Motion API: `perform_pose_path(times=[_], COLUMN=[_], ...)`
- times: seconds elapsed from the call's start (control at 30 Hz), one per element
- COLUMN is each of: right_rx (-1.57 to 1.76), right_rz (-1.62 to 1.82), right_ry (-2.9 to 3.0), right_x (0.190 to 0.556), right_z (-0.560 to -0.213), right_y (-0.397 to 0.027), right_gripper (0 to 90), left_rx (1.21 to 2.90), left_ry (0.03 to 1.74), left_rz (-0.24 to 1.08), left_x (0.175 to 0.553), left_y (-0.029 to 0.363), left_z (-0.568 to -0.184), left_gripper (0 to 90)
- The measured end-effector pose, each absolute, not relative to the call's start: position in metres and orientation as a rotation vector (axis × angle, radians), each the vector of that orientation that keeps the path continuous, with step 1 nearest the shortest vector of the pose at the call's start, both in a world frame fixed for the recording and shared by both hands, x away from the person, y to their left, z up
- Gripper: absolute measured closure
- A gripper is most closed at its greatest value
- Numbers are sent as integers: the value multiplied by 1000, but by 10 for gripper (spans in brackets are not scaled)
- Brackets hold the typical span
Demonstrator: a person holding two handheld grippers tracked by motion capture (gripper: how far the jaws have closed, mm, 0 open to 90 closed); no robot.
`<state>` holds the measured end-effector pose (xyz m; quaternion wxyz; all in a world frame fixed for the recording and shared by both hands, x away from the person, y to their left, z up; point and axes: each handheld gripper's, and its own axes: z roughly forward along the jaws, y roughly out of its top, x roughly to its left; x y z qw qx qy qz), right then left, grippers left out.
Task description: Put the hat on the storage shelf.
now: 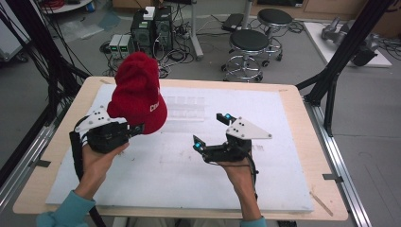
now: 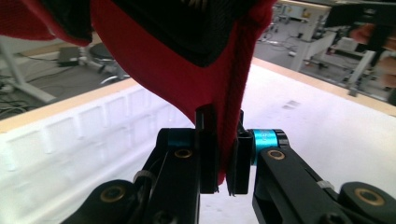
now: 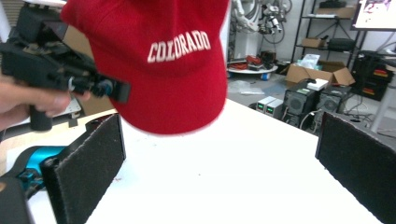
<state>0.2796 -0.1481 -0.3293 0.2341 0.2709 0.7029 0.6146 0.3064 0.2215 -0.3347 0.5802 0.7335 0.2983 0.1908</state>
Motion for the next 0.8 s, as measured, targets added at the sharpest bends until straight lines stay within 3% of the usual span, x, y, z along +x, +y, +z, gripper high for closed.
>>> perform_pose_path(times=[0.53,0.8], right_rx=[877,963], right_rz=[1588,1553], right_ry=[1810,1763], right_x=[241,233], right_z=[-353,-381], right_y=[-217,-237], right_gripper=[4,4], left_rx=[1785,1794], left_ry=[752,772], left_rz=[599,647], left_x=[349,367], left_y=[247,251], left_z=[-332,-337], left_gripper=[853,853])
